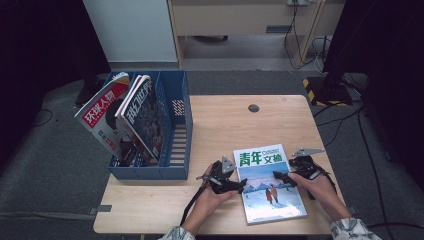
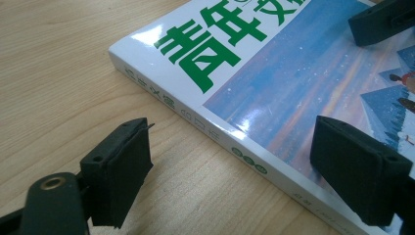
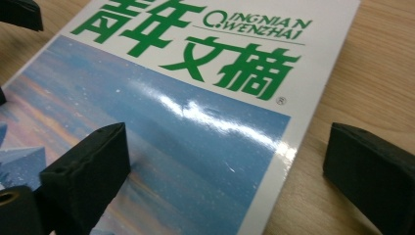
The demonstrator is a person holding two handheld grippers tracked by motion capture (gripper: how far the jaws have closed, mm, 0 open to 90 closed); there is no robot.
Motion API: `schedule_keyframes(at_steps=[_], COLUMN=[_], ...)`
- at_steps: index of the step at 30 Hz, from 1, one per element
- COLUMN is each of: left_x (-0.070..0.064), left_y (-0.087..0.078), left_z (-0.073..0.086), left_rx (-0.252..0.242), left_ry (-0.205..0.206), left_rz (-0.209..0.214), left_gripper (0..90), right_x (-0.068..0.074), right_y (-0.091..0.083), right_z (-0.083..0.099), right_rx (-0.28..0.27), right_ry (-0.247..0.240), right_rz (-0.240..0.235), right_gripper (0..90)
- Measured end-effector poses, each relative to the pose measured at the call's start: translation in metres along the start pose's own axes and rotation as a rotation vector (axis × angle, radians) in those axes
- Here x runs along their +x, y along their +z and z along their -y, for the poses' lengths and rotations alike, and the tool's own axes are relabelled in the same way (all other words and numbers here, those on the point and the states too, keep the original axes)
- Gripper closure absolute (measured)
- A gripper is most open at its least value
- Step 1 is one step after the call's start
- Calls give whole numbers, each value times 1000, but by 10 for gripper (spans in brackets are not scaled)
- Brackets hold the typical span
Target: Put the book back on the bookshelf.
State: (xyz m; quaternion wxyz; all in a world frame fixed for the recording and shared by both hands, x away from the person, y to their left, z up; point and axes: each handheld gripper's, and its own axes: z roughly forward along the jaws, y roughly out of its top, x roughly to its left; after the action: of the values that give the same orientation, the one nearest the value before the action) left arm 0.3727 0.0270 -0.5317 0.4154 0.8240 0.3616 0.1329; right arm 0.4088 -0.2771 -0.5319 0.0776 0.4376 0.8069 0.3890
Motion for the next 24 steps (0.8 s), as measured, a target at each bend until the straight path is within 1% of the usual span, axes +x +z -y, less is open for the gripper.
schedule_keyframes(at_steps=[1,2,4,5,6,7,8,11,12,13,14,16,17,18,19,20,21,22,23,24], left_x=[0,0,0,-1,-1,-1,-1,-1,-1,-1,-1,-1,-1,-1,-1,-2,-2,-2,-2,-2], left_y=[0,0,0,0,0,0,1,1,1,1,1,1,1,1,1,1,1,1,1,1], left_z=[0,0,0,0,0,0,0,0,0,0,-1,-1,-1,0,0,0,0,0,0,0], left_rx=[0,-1,-1,-2,-3,-3,-4,-4,-5,-5,-6,-7,-7,-8,-8,-9,-9,-8,-8,-8], left_ry=[0,0,0,3,5,5,5,4,2,2,5,6,6,6,6,5,6,7,6,6], left_rz=[0,-1,-3,-5,-6,-8,-8,-7,-6,-6,-9,-10,-11,-11,-11,-12,-13,-12,-12,-12], left_gripper=[149,149,149,149,149,149,150,150,150,150,150,150,150,150,150,150,150,150,150,150], right_x=[0,2,3,3,1,1,-1,-2,-1,-1,1,1,3,6,6,7,9,14,17,17], right_y=[0,0,1,1,0,-1,-3,-5,-8,-8,-11,-13,-14,-18,-18,-19,-20,-19,-19,-19], right_z=[0,0,0,0,0,0,0,0,0,0,-1,-2,-3,-5,-5,-6,-7,-8,-9,-9], right_rx=[0,-2,-3,-1,-5,-4,-6,-8,-17,-17,-35,-36,-47,-61,-61,-71,-67,-70,-60,-60], right_ry=[0,0,-8,1,0,10,19,20,21,21,13,9,3,6,6,-2,-3,-25,-37,-37], right_rz=[0,-11,-2,-10,-7,-8,-9,-12,-2,-2,2,-2,-6,-23,-23,-33,-54,-74,-65,-65], right_gripper=[68,62,66,80,105,121,160,187,224,224,227,228,230,235,235,245,252,249,244,244])
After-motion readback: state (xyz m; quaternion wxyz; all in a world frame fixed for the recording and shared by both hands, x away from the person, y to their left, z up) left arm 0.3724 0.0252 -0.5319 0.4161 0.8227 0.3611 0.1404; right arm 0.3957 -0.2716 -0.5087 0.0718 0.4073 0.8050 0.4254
